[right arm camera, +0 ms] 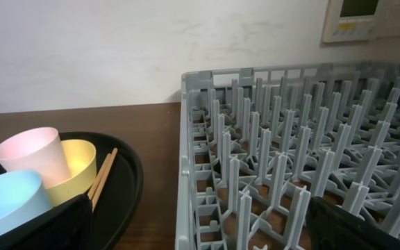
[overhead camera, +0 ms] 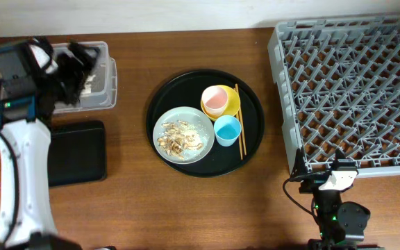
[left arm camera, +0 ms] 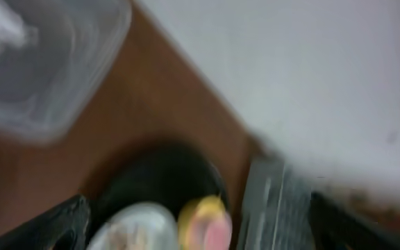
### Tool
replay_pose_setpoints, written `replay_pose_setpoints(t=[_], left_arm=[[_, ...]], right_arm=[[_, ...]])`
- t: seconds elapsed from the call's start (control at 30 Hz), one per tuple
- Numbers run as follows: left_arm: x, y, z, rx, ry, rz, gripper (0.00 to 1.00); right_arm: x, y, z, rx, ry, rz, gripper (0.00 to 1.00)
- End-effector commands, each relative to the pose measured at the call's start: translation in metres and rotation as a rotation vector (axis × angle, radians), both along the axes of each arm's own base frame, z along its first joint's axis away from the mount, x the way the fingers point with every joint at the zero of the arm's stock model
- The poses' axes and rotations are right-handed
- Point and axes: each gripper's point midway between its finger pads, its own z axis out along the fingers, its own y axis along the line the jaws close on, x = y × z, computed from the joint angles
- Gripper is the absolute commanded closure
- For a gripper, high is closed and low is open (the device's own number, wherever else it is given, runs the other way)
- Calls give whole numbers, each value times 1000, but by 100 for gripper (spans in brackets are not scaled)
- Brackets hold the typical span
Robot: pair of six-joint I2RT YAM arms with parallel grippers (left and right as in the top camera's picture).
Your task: Sort waste into correct bins and load items into the dishwasher rack
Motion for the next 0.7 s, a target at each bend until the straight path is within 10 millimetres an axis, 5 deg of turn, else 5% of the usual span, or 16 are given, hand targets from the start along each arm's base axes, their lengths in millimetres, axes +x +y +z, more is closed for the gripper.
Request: replay_pose_setpoints(t=[0.0,0.2,0.37,0.53,0.67], left_arm=[[-37,-46,8,98,-16,-233,1],[-87,-137,1,166,21,-546,1],[-115,-182,-30,311,125,-665,1],[-122,-195,-48,520,151,-664,2],[-110,-153,-47,591,215,-443,1]], right_arm=[[0,-2,-3,7,2,-9,2],[0,-2,-3,7,2,-9,2],[0,-2,-3,7,2,-9,2],[0,-2,-3,7,2,-9,2],[0,-2,-3,6,2,-9,2]])
